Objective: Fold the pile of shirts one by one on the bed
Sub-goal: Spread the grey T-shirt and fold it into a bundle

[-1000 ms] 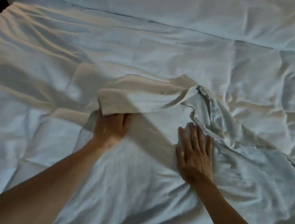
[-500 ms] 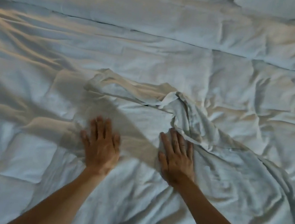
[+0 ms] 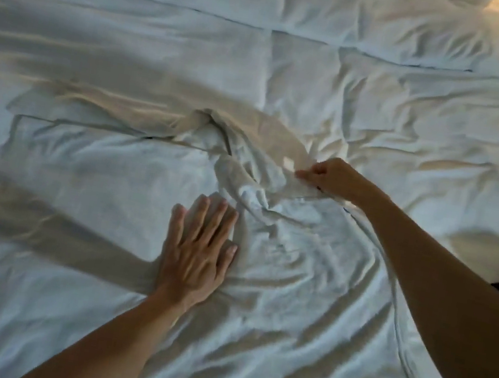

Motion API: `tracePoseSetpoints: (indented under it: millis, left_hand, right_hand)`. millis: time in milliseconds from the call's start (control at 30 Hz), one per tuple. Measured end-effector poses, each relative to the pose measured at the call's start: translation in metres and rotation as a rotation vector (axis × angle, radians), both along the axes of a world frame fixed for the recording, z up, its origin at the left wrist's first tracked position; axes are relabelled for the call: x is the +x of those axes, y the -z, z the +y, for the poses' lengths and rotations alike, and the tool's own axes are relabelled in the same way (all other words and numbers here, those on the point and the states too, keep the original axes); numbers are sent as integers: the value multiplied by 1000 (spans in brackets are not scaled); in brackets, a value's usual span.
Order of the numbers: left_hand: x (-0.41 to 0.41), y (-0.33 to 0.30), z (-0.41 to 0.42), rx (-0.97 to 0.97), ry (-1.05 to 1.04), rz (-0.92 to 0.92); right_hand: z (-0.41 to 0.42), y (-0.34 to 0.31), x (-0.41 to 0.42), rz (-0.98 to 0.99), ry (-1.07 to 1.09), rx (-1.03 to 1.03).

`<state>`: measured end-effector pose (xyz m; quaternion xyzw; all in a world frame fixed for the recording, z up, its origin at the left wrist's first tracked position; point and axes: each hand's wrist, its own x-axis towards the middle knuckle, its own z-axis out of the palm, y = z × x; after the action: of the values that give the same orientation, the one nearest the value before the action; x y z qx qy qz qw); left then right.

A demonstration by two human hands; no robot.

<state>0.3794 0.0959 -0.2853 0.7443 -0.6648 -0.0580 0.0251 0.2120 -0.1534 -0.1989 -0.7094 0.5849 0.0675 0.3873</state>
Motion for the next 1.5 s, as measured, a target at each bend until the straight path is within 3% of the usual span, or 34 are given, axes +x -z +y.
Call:
tracePoseSetpoints:
  millis: [67,167,233,333,433,500,600,667,733,833,900,1067,1267,1400,1500]
  left_hand:
    - [-2,4,-2,14,27,-24]
    - [-3,5,-4,14,23,-33]
    - [-4,3,-4,15,7,-27]
    - [-5,1,-4,33,-4,-19]
    - [-5,4,-4,29,-8,-33]
    - [-5,6,-4,32,-12,-42]
    - [-6,6,-4,36,-18,-38]
    - [-6,6,-3,31,-20,-42]
    - [-6,6,-3,25,-16,-51]
    - [-6,6,-3,18,-11,-49]
    - [-7,7,-3,12,-11,-44]
    - [-6,10,-3,-13,-15,-45]
    - [-6,12,-3,-15,-20,-59]
    - [-8,11,-5,14,-33,-53]
    - [-31,1,-10,-75,-181,175]
  right_hand:
    - [-8,2,3,93,4,60]
    - [-3,7,15,221,-222,15]
    - [2,1,20,272,-319,89]
    - [2,-5,17,270,-316,215]
    - [-4,-2,9,-51,-113,248]
    - [-10,3,3,-301,149,78]
    - [-12,17,-6,-373,523,-210]
    - [-10,23,-13,-351,610,-178]
    - [-11,16,-20,-266,542,-105]
    - [-23,-5,-36,-17,170,-16]
    - [-33,-17,-48,43,18,47]
    - [-36,5,-68,20,274,-428]
    - [29,20,-105,15,415,-259]
    - [53,12,-136,-55,373,-154]
    - [51,5,-154,-47,273,-19]
